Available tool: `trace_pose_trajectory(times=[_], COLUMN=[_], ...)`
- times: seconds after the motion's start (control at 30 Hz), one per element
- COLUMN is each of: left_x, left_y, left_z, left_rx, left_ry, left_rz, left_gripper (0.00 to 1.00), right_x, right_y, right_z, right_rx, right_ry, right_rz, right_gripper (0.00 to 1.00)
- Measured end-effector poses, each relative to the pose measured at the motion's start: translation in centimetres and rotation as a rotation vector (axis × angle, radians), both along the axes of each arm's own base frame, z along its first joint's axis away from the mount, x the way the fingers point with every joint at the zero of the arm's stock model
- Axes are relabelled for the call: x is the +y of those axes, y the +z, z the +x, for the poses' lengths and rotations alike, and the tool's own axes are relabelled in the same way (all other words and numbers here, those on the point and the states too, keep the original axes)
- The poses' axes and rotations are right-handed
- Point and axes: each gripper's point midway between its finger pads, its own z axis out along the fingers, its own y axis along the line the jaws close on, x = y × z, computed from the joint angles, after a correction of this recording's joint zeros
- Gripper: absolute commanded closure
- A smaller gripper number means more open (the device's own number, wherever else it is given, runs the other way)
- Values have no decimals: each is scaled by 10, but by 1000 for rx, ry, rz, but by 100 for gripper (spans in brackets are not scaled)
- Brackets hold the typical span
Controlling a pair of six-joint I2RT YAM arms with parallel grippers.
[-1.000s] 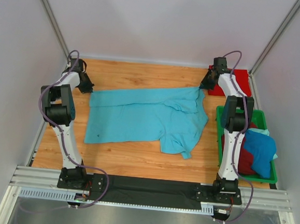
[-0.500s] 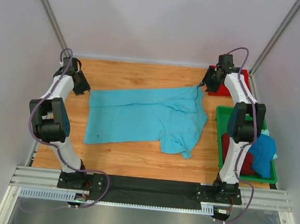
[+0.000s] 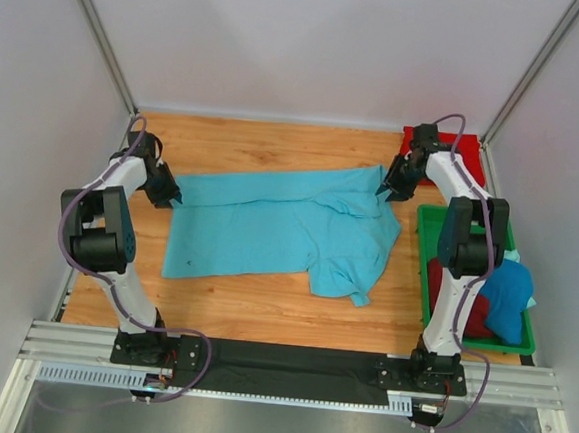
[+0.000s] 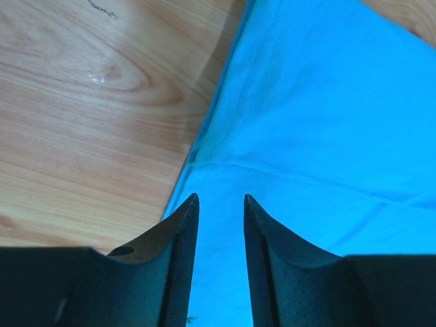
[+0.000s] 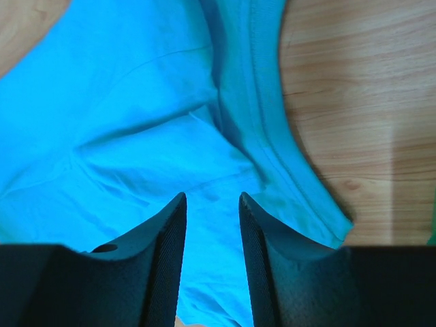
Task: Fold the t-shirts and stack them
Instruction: Fold the tshirt
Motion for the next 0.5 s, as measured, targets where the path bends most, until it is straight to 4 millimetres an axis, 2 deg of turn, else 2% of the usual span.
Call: trace_pose_trajectory(times=[0.2,0.5], left_x=[-1,8], left_y=[-4,-14], left_z=[-2,-10], left_rx=[6,33], left_ry=[7,63], left_rz=[-28,-56], left_gripper=[60,57], right_x=[-3,-4], right_y=[-27,-40], right_z=[-16,-28], right_rx=[81,124], right_ry=[4,-1], right_rz=[-36,-41], right_gripper=[67,66])
